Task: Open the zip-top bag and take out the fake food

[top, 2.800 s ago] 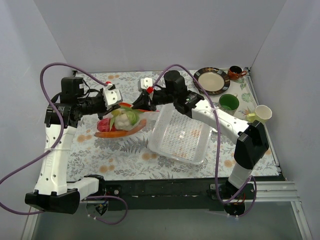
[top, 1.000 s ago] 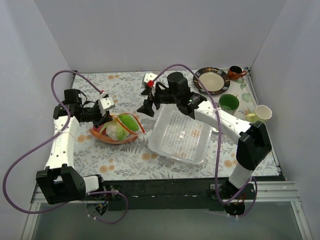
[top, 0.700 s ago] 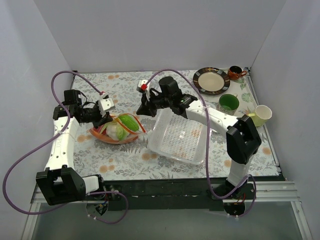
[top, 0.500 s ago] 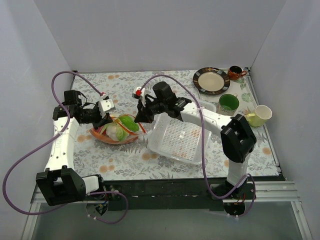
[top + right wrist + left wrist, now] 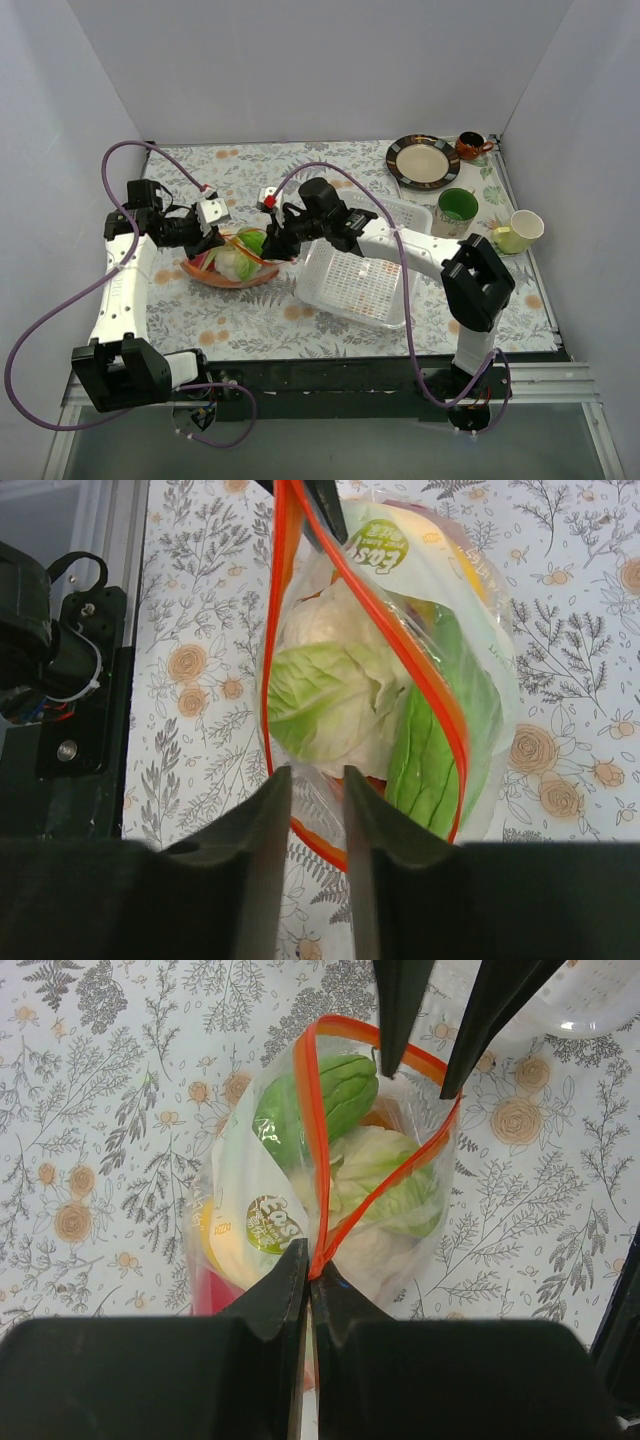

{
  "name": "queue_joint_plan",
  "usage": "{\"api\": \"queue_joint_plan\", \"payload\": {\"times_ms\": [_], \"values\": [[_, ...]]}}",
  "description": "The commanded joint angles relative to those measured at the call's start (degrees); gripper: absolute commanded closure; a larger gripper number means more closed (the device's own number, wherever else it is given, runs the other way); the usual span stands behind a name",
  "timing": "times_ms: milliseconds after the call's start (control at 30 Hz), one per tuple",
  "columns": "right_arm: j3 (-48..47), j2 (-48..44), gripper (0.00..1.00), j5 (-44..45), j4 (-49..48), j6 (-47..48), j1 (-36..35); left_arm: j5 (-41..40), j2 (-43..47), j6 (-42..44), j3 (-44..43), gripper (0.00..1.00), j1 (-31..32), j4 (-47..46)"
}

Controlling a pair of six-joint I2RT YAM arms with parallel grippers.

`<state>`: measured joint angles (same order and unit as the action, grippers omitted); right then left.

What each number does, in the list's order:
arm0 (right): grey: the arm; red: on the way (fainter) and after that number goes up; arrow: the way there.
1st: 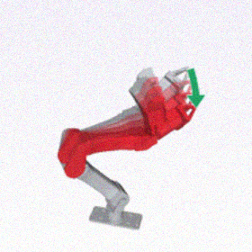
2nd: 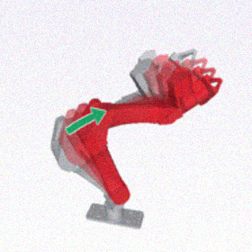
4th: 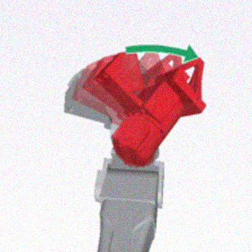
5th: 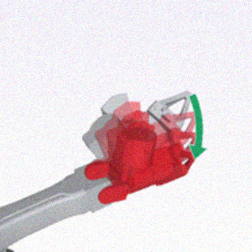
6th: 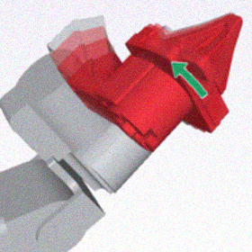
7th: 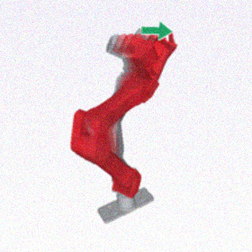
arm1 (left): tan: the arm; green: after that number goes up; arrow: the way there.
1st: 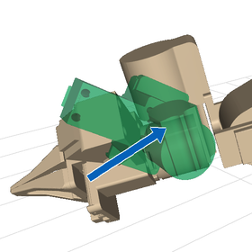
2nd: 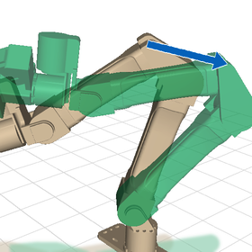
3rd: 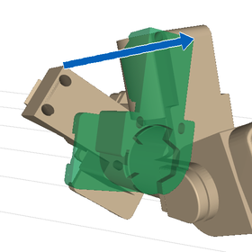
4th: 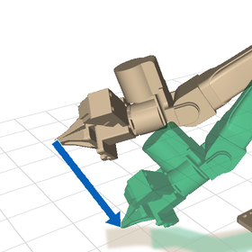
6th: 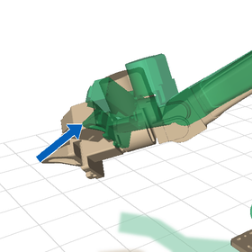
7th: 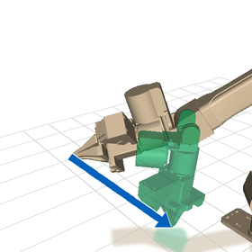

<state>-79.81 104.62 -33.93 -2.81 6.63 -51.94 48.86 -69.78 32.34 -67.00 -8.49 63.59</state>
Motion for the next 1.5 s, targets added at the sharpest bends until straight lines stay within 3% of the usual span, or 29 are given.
{"api": "queue_joint_plan", "payload": {"times_ms": [0,33,67,100,433,500,533,567,600,633,667,733,767,800,1200,1300,1367,1433,1467], "values": [[-4.4,2.8,0.53,2.1,-2.0,2.1,-0.3,1.1,0.4,1.7,-2.5,1.0,0.2,1.9],[-4.8,3.3,0.43,2.6,-1.8,2.8,-0.3,1.1,0.3,1.7,-2.8,1.0,0.2,2.0],[-5.5,4.2,0.07,2.8,-1.6,2.9,-0.3,1.1,0.3,1.8,-2.9,1.0,0.1,2.3],[-5.9,4.6,0.02,2.9,-1.2,2.9,-0.3,1.1,0.0,1.9,-3.0,1.0,0.2,2.3],[-7.6,9.5,0.02,3.1,-2.9,0.0,-0.3,2.3,-0.8,2.2,-4.0,1.0,0.1,3.5],[-7.7,10.5,0.14,2.6,-3.6,-0.8,-0.3,2.3,-0.7,2.3,-4.0,1.0,0.3,3.7],[-8.1,10.9,0.26,1.9,-4.0,-1.0,-0.3,2.4,-0.7,2.3,-4.0,1.0,0.3,3.7],[-8.3,11.6,0.54,1.9,-4.0,-1.2,-0.3,2.4,-0.8,2.4,-3.9,1.0,0.4,3.8],[-8.4,11.7,0.68,1.9,-4.0,-1.2,-0.4,2.3,-0.7,2.4,-3.6,1.0,0.3,3.9],[-8.3,11.9,0.77,1.9,-4.3,-1.4,-0.6,2.2,-0.7,2.4,-3.6,1.0,0.5,3.7],[-8.0,12.0,0.78,1.7,-4.7,-1.4,-0.6,2.2,-0.7,2.3,-3.5,1.0,0.6,3.6],[-7.6,12.0,0.67,0.9,-4.9,-1.3,-0.9,2.3,-0.7,2.4,-3.0,1.0,0.7,3.6],[-6.9,12.0,0.05,0.7,-5.3,-1.2,-1.0,2.5,-0.7,2.0,-3.0,1.0,0.8,3.3],[-6.8,12.1,0.02,0.7,-5.3,-1.3,-1.3,2.6,-0.7,1.9,-2.8,1.0,0.8,3.0],[-9.0,14.2,0.02,3.2,-4.4,-2.9,-4.0,3.4,-0.3,0.5,-3.2,1.0,1.8,3.4],[-9.0,16.1,0.09,2.3,-5.7,-5.3,-4.0,3.5,-0.1,0.4,-3.5,1.0,2.0,4.1],[-7.7,16.7,0.46,1.2,-7.8,-5.9,-4.0,3.5,0.0,0.4,-3.4,1.0,2.1,4.3],[-5.5,16.1,0.95,1.1,-10.4,-6.2,-4.0,3.3,0.0,0.4,-3.0,1.0,2.2,4.3],[-4.7,15.7,0.99,1.1,-11.2,-6.2,-4.0,3.3,0.0,0.4,-3.0,1.0,2.1,4.3]]}}
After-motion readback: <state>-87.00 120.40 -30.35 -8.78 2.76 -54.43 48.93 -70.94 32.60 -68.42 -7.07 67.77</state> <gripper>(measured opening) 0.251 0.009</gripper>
